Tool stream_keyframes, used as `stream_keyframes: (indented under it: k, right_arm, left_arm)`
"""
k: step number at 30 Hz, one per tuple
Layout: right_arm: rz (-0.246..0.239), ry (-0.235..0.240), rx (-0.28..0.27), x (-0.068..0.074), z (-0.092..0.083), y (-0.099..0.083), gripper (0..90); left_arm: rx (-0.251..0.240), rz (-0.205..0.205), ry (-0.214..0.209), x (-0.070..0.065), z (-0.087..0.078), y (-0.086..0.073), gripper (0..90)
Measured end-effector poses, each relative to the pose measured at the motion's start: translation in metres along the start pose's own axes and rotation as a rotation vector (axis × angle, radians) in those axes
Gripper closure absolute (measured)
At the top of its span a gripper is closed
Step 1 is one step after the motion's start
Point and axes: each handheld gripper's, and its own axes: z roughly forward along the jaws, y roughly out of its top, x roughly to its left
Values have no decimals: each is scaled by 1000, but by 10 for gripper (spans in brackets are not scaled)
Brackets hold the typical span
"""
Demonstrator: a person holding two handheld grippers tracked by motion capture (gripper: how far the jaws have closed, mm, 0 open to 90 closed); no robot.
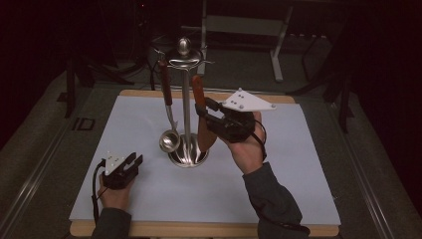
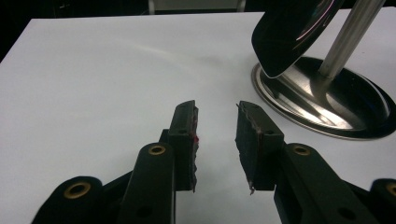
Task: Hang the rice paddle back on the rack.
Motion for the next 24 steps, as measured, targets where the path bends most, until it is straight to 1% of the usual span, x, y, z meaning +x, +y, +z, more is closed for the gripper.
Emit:
stream_keyframes:
  k: [8, 12, 24]
  right_arm:
    - [0, 0, -12, 1, -2, 3, 664]
    - [10, -3, -23, 0, -4, 5, 664]
    - [2, -3, -46, 3, -6, 12, 664]
  left_arm:
    - [0, 1, 0, 0, 0, 0, 686]
    - [0, 1, 0, 0, 0, 0, 686]
    - [0, 2, 0, 0, 0, 0, 686]
